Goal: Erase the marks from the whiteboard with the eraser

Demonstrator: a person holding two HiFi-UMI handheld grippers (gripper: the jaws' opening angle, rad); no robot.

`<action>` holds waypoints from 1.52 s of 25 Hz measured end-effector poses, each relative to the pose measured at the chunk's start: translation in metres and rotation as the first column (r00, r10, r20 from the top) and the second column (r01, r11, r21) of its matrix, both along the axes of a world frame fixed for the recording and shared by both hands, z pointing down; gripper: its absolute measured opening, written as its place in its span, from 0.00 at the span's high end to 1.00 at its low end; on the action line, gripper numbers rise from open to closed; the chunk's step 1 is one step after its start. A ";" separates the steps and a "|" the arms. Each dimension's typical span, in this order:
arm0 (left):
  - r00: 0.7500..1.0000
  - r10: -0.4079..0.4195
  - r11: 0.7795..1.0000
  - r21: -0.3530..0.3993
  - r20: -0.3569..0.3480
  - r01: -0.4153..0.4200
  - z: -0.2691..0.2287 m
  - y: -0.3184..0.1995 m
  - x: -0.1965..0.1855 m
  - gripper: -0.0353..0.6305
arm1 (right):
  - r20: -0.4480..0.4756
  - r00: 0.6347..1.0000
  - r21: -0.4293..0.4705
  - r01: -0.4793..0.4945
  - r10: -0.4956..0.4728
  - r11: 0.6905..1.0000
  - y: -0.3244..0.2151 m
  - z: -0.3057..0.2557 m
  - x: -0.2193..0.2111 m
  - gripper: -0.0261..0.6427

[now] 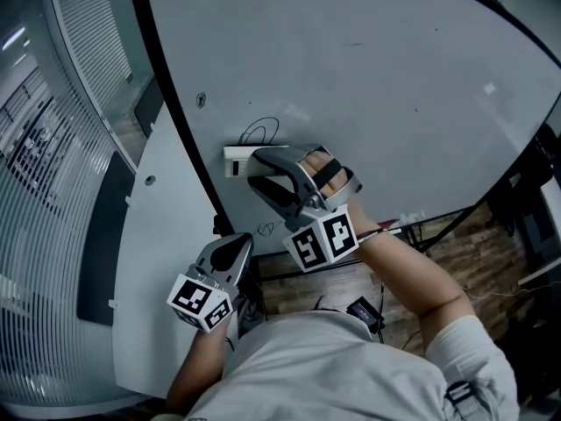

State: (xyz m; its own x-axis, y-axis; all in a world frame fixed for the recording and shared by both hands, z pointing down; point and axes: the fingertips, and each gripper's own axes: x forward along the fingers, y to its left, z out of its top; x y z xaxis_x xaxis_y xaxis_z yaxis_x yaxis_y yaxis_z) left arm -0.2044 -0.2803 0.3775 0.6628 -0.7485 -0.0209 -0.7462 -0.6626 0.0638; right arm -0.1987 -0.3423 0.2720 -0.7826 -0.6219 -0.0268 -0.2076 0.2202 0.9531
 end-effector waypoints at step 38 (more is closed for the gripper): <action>1.000 -0.026 1.000 0.007 0.004 0.026 -0.013 -0.003 -0.012 0.94 | -0.067 0.996 0.003 0.055 -0.055 0.998 0.001 0.026 -0.013 0.61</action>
State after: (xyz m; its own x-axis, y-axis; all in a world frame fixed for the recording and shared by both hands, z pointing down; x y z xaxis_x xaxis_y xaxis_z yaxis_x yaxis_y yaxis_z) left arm -0.2160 -0.2831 0.3647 0.6436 -0.7650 -0.0235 -0.7632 -0.6437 0.0566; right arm -0.2113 -0.3410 0.2984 -0.8158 -0.5779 0.0239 -0.1308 0.2246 0.9656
